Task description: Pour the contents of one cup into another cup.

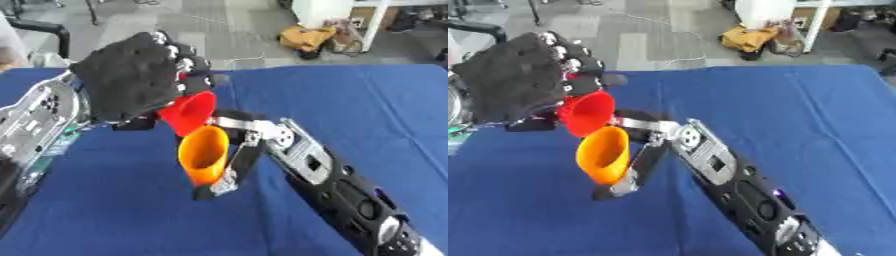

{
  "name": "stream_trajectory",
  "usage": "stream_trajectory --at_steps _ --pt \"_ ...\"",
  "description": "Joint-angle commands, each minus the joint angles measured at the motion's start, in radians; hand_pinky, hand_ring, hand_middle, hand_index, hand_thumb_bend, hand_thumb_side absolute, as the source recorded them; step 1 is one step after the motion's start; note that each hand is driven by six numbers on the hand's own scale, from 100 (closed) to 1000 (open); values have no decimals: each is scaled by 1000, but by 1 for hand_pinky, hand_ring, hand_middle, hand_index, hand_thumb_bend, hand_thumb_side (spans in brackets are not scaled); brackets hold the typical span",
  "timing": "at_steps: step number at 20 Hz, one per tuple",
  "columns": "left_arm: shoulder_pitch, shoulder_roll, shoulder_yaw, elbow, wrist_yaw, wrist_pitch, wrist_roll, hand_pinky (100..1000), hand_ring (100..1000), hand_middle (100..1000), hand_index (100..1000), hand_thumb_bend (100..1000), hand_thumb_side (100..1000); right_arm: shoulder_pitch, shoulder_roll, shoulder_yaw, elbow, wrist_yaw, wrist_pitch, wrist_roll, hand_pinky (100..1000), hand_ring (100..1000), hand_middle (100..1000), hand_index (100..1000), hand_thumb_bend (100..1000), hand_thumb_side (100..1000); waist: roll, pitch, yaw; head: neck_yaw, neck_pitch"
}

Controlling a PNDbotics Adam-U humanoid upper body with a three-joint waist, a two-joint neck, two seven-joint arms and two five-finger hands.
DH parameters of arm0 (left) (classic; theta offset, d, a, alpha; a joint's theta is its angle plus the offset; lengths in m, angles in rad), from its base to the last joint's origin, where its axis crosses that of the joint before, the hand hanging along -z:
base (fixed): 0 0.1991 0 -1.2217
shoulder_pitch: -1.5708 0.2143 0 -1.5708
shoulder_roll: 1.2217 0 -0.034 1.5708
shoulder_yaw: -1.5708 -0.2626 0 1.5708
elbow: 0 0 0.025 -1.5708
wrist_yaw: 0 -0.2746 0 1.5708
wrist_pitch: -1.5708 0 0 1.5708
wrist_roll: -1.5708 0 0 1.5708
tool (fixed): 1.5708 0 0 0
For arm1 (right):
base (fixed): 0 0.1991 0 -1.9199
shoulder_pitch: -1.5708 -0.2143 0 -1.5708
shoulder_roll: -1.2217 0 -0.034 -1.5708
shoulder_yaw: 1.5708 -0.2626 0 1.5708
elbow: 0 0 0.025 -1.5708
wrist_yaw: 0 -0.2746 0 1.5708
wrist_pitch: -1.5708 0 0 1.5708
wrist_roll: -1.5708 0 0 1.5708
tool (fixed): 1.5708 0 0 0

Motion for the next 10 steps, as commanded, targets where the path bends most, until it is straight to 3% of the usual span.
stream_trajectory --at_steps 1,10 --pt "-21 12 8 -13 -10 -2 2 309 377 367 838 543 100 -22 -8 -13 -20 -8 -1 -1 199 428 286 427 284 156 3 -16 0 -1 -5" --pt "-25 37 52 -66 0 33 6 321 384 372 838 548 100 -19 -11 -15 -15 -5 -3 -2 198 428 285 426 285 156 6 -19 4 -5 -5"
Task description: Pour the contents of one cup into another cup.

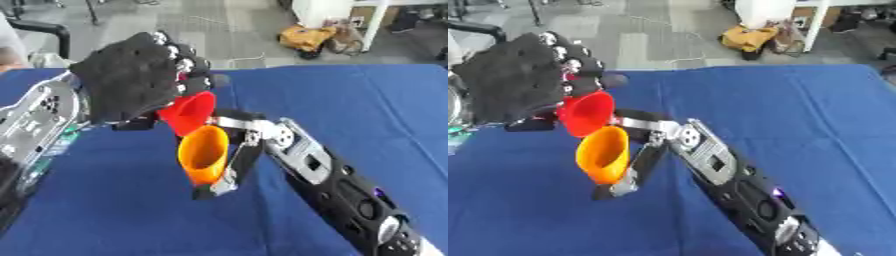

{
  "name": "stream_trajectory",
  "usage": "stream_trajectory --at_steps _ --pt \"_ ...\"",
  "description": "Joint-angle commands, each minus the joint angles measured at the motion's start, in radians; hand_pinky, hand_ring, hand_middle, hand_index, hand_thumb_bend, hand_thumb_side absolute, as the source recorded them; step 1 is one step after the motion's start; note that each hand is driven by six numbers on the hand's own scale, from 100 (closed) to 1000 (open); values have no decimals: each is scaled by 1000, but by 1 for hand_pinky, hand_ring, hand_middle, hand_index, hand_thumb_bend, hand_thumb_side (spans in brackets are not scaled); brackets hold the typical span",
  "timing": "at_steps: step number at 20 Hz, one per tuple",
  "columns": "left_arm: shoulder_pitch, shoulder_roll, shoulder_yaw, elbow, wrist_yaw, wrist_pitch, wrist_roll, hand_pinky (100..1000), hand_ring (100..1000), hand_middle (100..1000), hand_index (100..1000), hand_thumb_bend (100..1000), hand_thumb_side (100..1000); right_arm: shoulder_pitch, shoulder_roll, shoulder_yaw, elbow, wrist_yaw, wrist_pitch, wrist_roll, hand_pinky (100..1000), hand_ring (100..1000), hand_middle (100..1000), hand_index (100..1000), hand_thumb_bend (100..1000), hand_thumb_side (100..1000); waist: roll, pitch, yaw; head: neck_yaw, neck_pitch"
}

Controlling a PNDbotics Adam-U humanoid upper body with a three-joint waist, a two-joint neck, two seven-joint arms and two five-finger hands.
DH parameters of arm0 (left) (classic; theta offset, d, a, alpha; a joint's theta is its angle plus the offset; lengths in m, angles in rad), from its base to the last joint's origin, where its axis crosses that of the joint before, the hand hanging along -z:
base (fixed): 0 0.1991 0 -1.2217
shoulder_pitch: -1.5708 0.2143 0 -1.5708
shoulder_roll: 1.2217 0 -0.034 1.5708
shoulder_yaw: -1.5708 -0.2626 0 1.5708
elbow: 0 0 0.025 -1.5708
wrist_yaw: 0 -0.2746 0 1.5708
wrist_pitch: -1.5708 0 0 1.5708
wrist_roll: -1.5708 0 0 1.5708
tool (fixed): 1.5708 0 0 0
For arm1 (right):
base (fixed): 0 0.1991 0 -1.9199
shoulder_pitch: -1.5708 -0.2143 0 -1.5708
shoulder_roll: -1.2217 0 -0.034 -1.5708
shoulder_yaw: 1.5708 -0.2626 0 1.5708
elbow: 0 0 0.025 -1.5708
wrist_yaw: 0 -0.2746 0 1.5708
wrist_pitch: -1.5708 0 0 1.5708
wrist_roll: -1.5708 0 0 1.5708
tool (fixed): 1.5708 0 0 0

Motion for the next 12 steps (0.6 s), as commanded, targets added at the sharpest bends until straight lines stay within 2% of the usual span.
stream_trajectory --at_steps 1,6,12 --pt "-26 36 36 -47 10 21 0 326 386 373 839 552 100 -19 -11 -14 -15 -5 -2 -2 198 428 285 426 285 156 4 -20 3 -3 -5" --pt "-27 60 54 -104 25 33 -16 332 389 375 839 557 100 -17 -13 -14 -14 -4 -3 -2 197 428 285 425 286 156 5 -20 3 -5 -5" --pt "-20 52 33 -98 22 16 -37 329 388 373 841 556 100 -17 -10 -14 -14 -4 -3 0 196 429 285 425 287 158 3 -19 0 -3 -5"
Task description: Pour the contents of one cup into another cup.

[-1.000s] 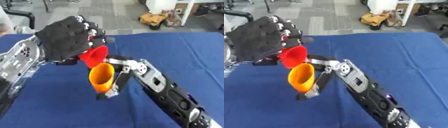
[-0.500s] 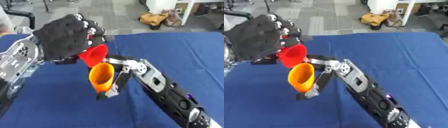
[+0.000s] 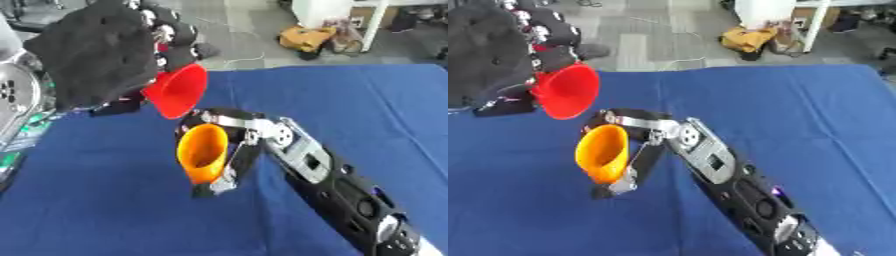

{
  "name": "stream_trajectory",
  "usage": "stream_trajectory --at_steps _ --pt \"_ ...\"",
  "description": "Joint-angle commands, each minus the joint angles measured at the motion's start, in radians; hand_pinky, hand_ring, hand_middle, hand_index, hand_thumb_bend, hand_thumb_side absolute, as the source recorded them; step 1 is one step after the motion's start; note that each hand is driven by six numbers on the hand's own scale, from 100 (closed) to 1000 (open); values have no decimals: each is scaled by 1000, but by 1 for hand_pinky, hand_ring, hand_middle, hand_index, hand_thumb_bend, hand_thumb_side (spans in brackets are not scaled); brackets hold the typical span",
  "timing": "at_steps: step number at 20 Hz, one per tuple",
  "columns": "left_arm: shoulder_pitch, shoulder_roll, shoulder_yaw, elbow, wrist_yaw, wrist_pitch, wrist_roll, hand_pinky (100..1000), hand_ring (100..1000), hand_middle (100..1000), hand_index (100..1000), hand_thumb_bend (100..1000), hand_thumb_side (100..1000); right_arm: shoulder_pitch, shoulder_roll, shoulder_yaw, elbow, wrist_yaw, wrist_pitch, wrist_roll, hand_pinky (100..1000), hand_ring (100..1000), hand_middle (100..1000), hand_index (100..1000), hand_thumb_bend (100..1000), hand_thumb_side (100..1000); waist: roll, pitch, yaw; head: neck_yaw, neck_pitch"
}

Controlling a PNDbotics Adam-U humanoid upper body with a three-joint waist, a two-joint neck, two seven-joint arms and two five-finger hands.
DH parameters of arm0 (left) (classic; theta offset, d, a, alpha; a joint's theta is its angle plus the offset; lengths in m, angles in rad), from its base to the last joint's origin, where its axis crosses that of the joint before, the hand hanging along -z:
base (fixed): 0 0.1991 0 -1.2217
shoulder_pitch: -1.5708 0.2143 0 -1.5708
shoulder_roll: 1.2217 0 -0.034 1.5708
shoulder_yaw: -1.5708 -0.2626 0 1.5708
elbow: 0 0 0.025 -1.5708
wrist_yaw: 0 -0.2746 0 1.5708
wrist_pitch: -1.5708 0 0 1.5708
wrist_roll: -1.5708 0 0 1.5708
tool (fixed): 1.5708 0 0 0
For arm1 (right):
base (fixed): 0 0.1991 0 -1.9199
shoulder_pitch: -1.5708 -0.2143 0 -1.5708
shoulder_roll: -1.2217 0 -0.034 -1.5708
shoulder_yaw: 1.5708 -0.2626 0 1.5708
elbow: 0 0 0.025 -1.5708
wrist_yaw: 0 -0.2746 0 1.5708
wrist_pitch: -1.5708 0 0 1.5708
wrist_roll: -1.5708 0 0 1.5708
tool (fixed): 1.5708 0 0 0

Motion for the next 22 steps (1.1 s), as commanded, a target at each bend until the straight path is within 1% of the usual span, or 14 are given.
stream_trajectory --at_steps 1,11,15,22 --pt "-13 9 -6 1 -6 -14 -10 328 387 373 841 555 100 -17 -9 -9 -14 -4 -2 0 196 429 285 425 286 158 0 -15 -1 2 -5" --pt "0 -34 -63 86 -57 -66 -2 317 382 369 841 550 100 -17 -4 -8 -13 -1 -1 5 195 430 286 424 285 163 -1 -12 -7 6 -2" --pt "4 -41 -68 109 -71 -71 8 316 381 368 841 548 100 -17 -3 -8 -12 0 -2 8 194 430 286 424 285 164 0 -12 -8 6 -1" --pt "4 -42 -65 114 -76 -69 16 316 381 368 840 547 100 -17 -4 -8 -11 0 -2 8 193 430 286 423 286 164 2 -13 -7 6 -1"
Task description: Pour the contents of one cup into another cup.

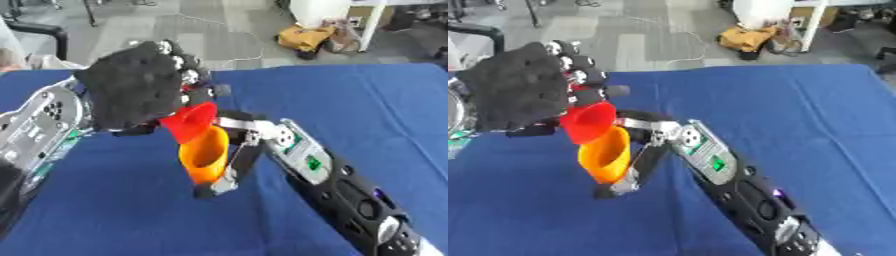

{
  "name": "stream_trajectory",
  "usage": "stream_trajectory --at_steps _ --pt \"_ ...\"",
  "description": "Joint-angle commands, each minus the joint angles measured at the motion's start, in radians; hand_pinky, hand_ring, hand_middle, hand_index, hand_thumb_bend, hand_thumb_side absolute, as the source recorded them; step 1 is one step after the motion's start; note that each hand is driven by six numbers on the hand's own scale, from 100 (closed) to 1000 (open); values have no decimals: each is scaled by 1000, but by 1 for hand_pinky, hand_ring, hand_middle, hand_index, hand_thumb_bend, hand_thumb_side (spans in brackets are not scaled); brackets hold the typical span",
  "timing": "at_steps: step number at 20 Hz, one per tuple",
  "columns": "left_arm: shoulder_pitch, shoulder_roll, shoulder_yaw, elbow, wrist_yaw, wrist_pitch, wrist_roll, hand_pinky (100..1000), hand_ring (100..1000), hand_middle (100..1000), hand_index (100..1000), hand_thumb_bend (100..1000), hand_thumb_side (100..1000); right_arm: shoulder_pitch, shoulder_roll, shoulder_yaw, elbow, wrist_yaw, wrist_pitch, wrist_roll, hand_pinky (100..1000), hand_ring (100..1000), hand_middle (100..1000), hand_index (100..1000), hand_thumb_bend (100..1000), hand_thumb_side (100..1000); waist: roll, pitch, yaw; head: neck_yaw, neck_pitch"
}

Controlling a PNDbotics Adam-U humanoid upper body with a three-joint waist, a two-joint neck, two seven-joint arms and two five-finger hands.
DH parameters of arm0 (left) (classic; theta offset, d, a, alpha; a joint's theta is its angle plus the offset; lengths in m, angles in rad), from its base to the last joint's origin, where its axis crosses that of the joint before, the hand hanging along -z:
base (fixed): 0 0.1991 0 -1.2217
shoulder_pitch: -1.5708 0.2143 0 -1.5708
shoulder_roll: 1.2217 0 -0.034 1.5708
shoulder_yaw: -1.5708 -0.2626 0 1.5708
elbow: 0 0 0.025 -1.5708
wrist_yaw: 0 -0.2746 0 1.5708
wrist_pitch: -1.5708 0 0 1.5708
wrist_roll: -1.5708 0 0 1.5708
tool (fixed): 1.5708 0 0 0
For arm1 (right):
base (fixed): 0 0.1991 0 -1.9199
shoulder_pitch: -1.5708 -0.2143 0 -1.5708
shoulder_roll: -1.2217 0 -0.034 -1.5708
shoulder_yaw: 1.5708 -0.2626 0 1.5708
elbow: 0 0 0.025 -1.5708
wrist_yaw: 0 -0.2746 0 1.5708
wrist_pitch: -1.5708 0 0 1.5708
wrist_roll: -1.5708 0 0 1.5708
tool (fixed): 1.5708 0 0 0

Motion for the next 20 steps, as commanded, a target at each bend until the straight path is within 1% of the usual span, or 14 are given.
stream_trajectory --at_steps 1,3,7,9,11,14,17,18,19,20 --pt "-11 4 3 2 -8 1 4 316 381 368 840 547 100 -21 -3 -8 -22 -2 -6 3 193 430 286 423 286 164 2 -14 0 2 -2" --pt "-10 4 5 2 -7 4 5 313 379 368 839 531 100 -21 -3 -9 -22 -1 -6 3 193 430 286 423 285 155 2 -14 1 2 -2" --pt "-2 5 20 3 15 25 9 304 376 367 837 528 100 -19 -4 -11 -17 4 -7 2 192 431 285 422 292 169 1 -13 2 1 -1" --pt "4 7 34 1 35 45 13 292 370 364 834 516 100 -17 -8 -17 -6 18 -11 -5 198 434 287 424 331 186 2 -13 3 1 -1" --pt "7 12 48 -3 57 65 14 287 368 363 832 512 100 -12 -12 -32 21 48 -22 -30 209 439 288 426 339 190 2 -13 3 2 -1" --pt "15 17 63 -4 90 93 14 272 362 359 828 497 100 -8 -16 -72 94 126 -48 -128 242 464 290 424 365 194 4 -13 3 2 -3" --pt "25 18 73 -5 113 112 14 265 359 358 827 484 100 -6 -10 -112 196 247 -91 -266 268 485 298 431 400 209 6 -13 3 0 -5" --pt "29 18 75 -5 119 116 14 263 358 357 826 480 100 -6 -7 -123 229 288 -106 -311 288 511 304 438 418 215 6 -13 3 0 -4" --pt "32 19 77 -5 124 120 14 262 357 357 826 478 100 -5 -5 -136 264 332 -120 -359 293 517 305 438 426 219 7 -13 3 0 -4" --pt "35 20 78 -5 128 123 14 258 356 356 825 472 100 -4 -3 -148 297 375 -133 -405 314 547 319 450 447 229 7 -13 3 1 -4"
